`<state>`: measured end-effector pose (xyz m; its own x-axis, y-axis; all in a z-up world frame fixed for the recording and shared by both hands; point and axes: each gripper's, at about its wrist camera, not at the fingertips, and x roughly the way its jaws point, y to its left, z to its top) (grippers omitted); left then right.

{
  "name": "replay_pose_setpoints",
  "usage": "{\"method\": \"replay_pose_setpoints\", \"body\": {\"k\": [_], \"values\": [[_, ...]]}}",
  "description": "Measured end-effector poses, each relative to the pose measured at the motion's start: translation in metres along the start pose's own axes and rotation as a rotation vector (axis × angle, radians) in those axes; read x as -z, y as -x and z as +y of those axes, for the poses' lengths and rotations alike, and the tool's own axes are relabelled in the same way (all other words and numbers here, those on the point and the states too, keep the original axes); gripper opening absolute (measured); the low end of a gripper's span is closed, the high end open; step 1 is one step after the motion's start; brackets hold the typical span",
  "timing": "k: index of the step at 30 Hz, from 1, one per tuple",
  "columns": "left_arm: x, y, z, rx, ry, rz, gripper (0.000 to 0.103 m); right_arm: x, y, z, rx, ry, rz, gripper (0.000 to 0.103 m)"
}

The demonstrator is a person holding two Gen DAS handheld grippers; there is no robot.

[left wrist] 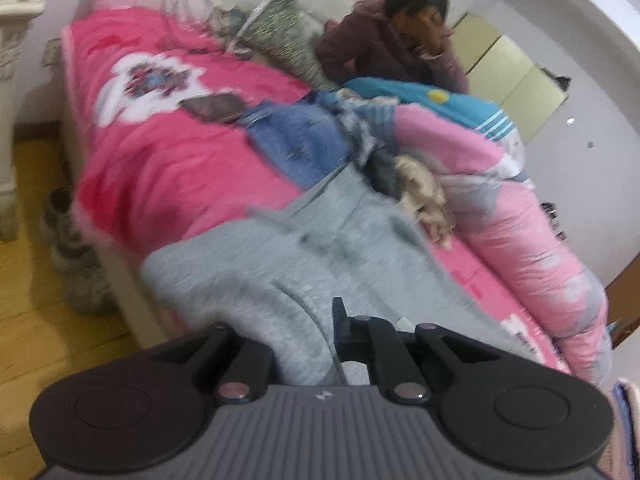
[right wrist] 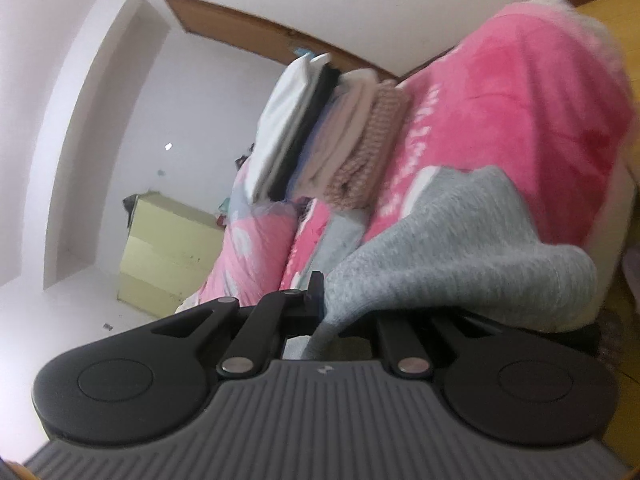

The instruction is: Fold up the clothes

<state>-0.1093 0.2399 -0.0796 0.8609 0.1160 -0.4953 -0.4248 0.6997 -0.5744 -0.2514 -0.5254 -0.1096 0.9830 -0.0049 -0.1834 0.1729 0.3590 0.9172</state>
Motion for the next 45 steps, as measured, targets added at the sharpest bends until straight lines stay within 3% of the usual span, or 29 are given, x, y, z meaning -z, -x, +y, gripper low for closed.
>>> {"method": "replay_pose_setpoints", "body": {"k": [6,11,15,16,18,19,20,22,25,28,29,32,36,39,43,45], "values": [[-0.046,-0.031,-0.031,0.087,0.012,-0.058,0.007,-0.016,-0.074,0.07,-0.05,0.105,0.029,0.003],[-0.082,-0.095,-0.049,0.075,0.032,-0.032,0.008,-0.031,-0.173,0.139,-0.036,0.202,0.054,0.003],[-0.103,-0.16,-0.051,0.017,0.018,0.005,0.012,-0.037,-0.272,0.193,0.037,0.309,0.098,0.003],[-0.106,-0.178,-0.05,-0.002,0.014,0.024,0.016,-0.035,-0.3,0.204,0.06,0.341,0.11,0.004],[-0.11,-0.216,-0.053,-0.051,0.014,0.075,0.033,-0.024,-0.363,0.219,0.115,0.4,0.154,0.006],[-0.111,-0.234,-0.054,-0.065,0.012,0.099,0.047,-0.018,-0.394,0.225,0.143,0.429,0.176,0.008],[-0.11,-0.249,-0.054,-0.064,0.01,0.117,0.052,-0.01,-0.424,0.226,0.174,0.464,0.204,0.009],[-0.107,-0.26,-0.054,-0.049,-0.012,0.109,0.058,0.02,-0.482,0.217,0.254,0.535,0.261,0.02],[-0.102,-0.262,-0.059,0.031,-0.075,0.08,0.082,0.067,-0.536,0.193,0.385,0.613,0.361,0.032],[-0.105,-0.259,-0.057,0.087,-0.094,0.072,0.084,0.096,-0.547,0.177,0.445,0.679,0.412,0.046],[-0.108,-0.257,-0.055,0.113,-0.079,0.076,0.084,0.1,-0.546,0.173,0.46,0.691,0.424,0.047],[-0.122,-0.252,-0.039,0.216,0.046,0.096,0.087,0.096,-0.525,0.175,0.487,0.709,0.414,0.051],[-0.143,-0.253,-0.016,0.325,0.261,0.168,0.087,0.076,-0.498,0.192,0.529,0.777,0.368,0.064],[-0.148,-0.239,-0.006,0.386,0.295,0.174,0.087,0.075,-0.486,0.202,0.559,0.805,0.421,0.068],[-0.151,-0.214,0.005,0.466,0.298,0.161,0.09,0.102,-0.446,0.223,0.444,0.798,0.455,0.068],[-0.153,-0.202,0.011,0.506,0.299,0.154,0.092,0.129,-0.425,0.224,0.33,0.716,0.539,0.068]]}}
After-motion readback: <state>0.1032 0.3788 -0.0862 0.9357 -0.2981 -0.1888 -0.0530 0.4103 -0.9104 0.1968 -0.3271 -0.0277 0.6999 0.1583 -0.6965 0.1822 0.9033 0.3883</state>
